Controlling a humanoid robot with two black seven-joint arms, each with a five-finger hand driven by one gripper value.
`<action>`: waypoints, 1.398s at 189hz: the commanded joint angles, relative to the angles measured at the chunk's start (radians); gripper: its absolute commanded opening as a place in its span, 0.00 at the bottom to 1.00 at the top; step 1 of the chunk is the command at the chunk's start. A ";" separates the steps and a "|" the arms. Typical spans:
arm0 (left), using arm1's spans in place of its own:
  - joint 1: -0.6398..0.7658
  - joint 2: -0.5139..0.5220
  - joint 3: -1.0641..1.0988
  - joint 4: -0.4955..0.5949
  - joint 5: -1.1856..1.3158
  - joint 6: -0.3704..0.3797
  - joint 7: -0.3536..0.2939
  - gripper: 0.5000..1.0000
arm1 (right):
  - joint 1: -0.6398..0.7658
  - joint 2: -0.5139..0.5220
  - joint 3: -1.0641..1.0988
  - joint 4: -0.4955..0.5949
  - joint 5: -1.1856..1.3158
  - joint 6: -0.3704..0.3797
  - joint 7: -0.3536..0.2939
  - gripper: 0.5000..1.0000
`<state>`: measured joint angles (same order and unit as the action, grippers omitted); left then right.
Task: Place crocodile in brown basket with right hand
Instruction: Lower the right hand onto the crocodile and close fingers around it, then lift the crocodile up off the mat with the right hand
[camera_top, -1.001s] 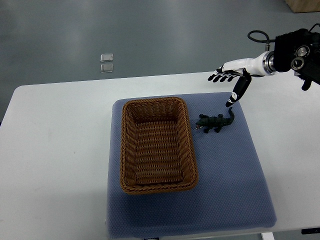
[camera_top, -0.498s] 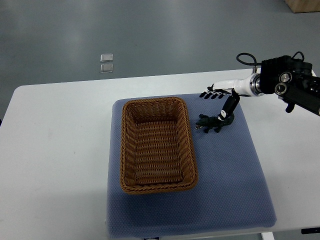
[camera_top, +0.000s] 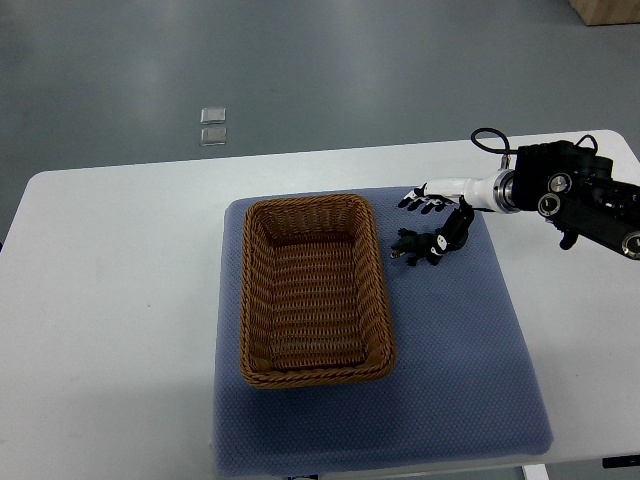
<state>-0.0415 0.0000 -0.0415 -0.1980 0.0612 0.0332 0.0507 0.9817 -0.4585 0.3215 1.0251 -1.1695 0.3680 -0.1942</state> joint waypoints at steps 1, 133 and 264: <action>0.000 0.000 -0.001 0.000 0.000 -0.001 0.000 1.00 | -0.011 0.001 -0.001 -0.002 -0.007 -0.011 -0.001 0.78; 0.000 0.000 -0.001 0.000 0.000 0.001 0.000 1.00 | -0.084 0.029 0.017 -0.020 -0.009 -0.132 0.002 0.66; 0.000 0.000 0.000 0.000 0.000 0.001 0.000 1.00 | -0.098 0.027 0.017 -0.019 -0.009 -0.149 0.019 0.00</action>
<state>-0.0414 0.0000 -0.0429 -0.1979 0.0614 0.0335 0.0507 0.8800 -0.4279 0.3386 1.0055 -1.1780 0.2191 -0.1747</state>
